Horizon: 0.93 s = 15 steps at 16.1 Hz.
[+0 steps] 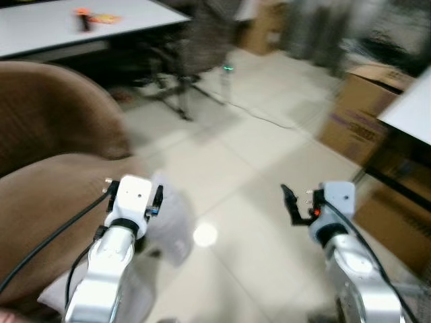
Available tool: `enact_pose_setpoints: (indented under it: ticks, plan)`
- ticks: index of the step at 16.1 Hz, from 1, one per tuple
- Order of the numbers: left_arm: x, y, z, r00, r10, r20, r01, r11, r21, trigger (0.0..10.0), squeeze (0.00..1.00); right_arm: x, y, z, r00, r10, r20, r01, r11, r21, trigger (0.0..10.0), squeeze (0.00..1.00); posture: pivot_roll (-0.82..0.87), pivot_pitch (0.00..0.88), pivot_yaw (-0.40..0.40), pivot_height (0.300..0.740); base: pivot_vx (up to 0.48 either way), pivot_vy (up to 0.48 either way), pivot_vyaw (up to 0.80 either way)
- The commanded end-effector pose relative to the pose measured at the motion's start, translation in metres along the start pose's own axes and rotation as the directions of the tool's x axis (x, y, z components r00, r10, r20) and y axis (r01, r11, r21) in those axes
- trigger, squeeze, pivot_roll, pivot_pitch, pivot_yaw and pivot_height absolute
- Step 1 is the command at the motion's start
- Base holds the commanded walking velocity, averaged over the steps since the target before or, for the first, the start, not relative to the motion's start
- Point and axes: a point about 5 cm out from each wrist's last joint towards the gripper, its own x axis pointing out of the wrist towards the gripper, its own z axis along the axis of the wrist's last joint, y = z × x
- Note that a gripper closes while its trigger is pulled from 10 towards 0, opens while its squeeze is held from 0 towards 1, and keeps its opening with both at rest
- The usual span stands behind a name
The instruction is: Move the pillow to the sofa from floor
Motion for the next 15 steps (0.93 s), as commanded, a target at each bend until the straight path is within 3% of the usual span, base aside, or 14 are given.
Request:
enact_pose_setpoints:
  ticks: [1,4,10,11,12,14,15]
  plan:
    - [-0.001,-0.001,0.002,1.0,-0.008,0.009,0.008,1.0,0.001,10.0,0.0,0.002,-0.001,0.003,1.0,0.0,0.004,0.0,1.0,0.018,10.0,1.0,0.05,0.0,-0.041,0.74,0.0,0.0,0.8]
    - [0.0,0.002,0.003,1.0,0.014,0.003,-0.014,1.0,0.021,10.0,0.0,0.005,-0.002,0.005,1.0,-0.017,0.02,0.017,1.0,0.007,10.0,1.0,0.06,0.0,-0.038,0.74,0.0,0.0,0.8]
    - [0.002,0.005,0.002,1.0,0.026,-0.007,-0.026,0.999,-0.032,10.0,0.0,0.005,-0.001,0.007,0.999,-0.028,0.035,0.027,0.999,0.031,10.0,1.0,0.05,0.0,-0.028,0.74,0.0,0.0,0.66]
    - [0.001,0.004,0.003,1.0,0.023,0.003,-0.023,0.999,-0.025,10.0,0.0,0.006,0.002,0.009,0.999,-0.005,0.036,0.004,1.0,0.015,10.0,0.0,0.05,0.0,-0.028,0.74,0.0,0.0,0.0]
    - [0.001,0.004,0.003,1.0,0.023,0.001,-0.023,1.0,-0.008,10.0,0.0,0.006,0.004,0.01,0.999,0.03,0.041,-0.032,0.998,0.048,10.0,0.0,0.05,0.0,-0.029,0.74,0.0,0.0,0.0]
    - [-0.001,0.004,0.001,1.0,0.025,-0.002,-0.025,1.0,-0.006,10.0,0.0,0.007,0.0,0.011,0.998,-0.003,0.063,0.005,1.0,-0.018,10.0,0.0,0.05,0.0,-0.032,0.74,0.0,0.0,0.0]
    - [-0.002,0.004,0.002,1.0,0.03,0.007,-0.03,0.999,-0.019,10.0,0.0,0.007,-0.001,0.014,0.995,0.012,0.095,-0.013,1.0,0.001,10.0,0.0,0.05,0.0,-0.032,0.74,0.0,0.0,0.0]
